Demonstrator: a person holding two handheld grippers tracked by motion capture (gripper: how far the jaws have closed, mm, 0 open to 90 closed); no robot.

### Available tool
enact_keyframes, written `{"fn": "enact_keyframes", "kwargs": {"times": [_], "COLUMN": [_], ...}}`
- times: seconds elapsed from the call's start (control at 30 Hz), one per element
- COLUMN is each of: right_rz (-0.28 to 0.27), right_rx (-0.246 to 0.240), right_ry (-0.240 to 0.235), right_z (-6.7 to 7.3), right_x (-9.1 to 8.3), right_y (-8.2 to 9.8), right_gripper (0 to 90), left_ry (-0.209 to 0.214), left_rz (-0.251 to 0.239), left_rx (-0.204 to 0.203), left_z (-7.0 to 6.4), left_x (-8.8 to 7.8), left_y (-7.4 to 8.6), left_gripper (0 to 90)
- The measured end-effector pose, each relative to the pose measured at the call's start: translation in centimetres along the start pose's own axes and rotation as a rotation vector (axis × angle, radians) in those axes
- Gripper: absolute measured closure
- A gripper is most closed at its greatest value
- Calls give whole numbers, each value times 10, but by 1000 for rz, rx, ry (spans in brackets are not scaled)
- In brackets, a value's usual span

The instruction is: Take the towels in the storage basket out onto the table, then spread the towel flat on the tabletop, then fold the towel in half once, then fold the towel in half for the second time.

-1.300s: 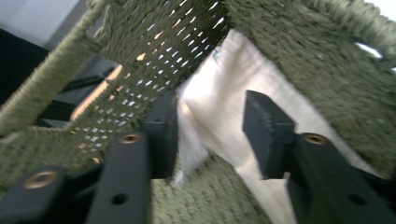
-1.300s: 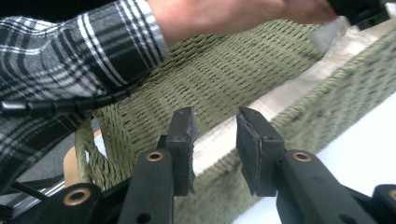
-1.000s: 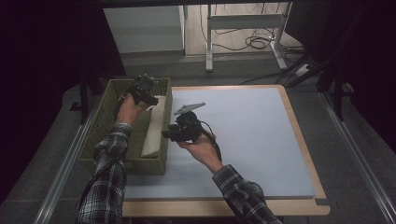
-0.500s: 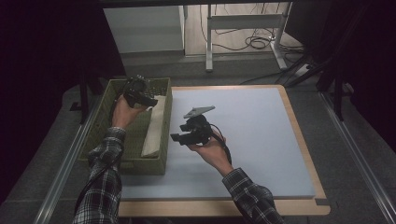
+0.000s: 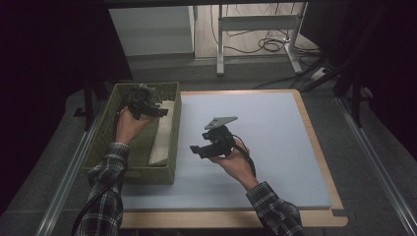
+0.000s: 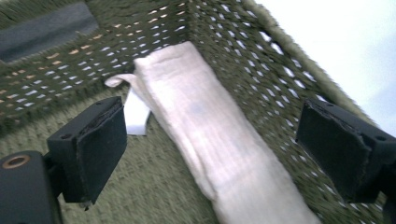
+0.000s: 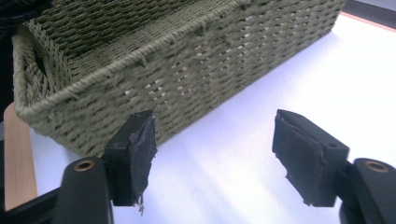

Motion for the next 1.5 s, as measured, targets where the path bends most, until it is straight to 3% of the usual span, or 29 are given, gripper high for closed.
{"fn": "enact_keyframes", "kwargs": {"times": [0.5,0.93,1.03,1.13,1.5], "right_rz": [-12,-6,-11,-13,-18], "right_rx": [24,88,98,110,125], "right_ry": [74,127,136,147,184], "right_z": [-24,-48,-52,-56,-67], "right_x": [-41,-79,-88,-97,-120], "right_y": [39,85,93,102,132], "right_gripper": [210,209,209,209,209], "left_ry": [57,138,145,178,199], "left_rz": [-72,-151,-156,-173,-207], "left_rx": [59,109,122,121,205], "left_z": [-42,-99,-112,-125,-182], "left_x": [-29,-56,-57,-57,-50], "left_y": [21,37,42,47,66], "left_gripper": [74,66,65,62,53]}}
Point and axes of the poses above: each handheld gripper's, and its own axes: x roughly forward along the jaws, y roughly out of its underside, z roughly to its left, the point moved 1 cm from there along x, roughly forward along the jaws, and after that the axes turned 8 degrees about z, right-handed, at the moved point
